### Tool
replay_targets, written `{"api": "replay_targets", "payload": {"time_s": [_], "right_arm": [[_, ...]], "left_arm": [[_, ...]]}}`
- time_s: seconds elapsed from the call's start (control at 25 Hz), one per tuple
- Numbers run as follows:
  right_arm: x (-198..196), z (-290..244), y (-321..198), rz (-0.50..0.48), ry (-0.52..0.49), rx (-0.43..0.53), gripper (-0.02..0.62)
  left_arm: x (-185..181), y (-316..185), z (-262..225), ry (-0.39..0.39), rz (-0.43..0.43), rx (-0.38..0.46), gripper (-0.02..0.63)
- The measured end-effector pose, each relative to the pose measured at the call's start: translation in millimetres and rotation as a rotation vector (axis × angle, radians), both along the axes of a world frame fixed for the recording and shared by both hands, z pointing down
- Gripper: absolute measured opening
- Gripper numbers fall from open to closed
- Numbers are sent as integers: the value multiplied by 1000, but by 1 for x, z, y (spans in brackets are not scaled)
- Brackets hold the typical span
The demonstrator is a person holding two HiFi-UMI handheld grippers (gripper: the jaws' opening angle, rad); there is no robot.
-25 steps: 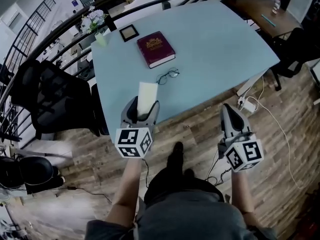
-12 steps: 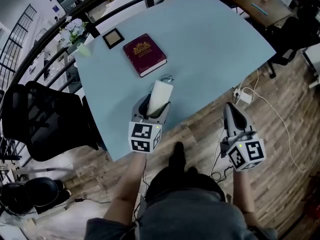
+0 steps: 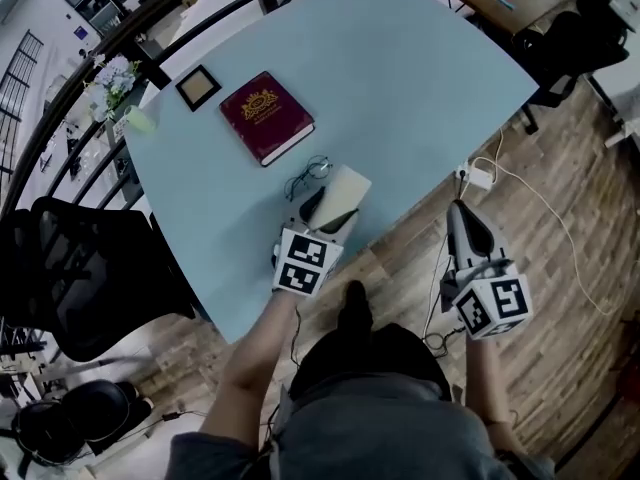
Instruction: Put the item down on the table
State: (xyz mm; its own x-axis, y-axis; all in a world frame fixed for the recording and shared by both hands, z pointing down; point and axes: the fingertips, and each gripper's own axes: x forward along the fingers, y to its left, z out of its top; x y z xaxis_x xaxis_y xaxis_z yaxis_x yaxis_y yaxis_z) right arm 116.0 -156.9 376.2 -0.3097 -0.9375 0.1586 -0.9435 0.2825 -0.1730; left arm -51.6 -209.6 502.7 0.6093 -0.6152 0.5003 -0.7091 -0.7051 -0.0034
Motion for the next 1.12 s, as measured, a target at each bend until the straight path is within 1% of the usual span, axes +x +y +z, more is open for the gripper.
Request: {"api": "replay_targets", "payload": {"time_s": [0.24, 0.36, 0.52, 0.72, 0.92, 1.0, 1.12], "right_arm": [[7, 4, -5, 41, 4, -14, 3], [11, 5, -8, 56, 9, -16, 5], [18, 6, -10, 78, 12, -19, 5], [25, 5, -12, 96, 9, -18, 5], [28, 7, -16, 100, 0, -21, 5], [29, 7, -17, 100, 0, -24, 5], [32, 9, -18, 100, 0, -30, 5]], "left_arm": [[17, -5, 31, -70, 99, -58, 310], [24, -8, 42, -103, 144, -72, 310], [29, -9, 57, -153, 189, -99, 310], [36, -8, 71, -202, 222, -138, 310], [39, -11, 84, -243, 224, -173, 310], [39, -11, 88, -251, 220, -185, 310], [39, -12, 90, -239, 214, -210, 310]]}}
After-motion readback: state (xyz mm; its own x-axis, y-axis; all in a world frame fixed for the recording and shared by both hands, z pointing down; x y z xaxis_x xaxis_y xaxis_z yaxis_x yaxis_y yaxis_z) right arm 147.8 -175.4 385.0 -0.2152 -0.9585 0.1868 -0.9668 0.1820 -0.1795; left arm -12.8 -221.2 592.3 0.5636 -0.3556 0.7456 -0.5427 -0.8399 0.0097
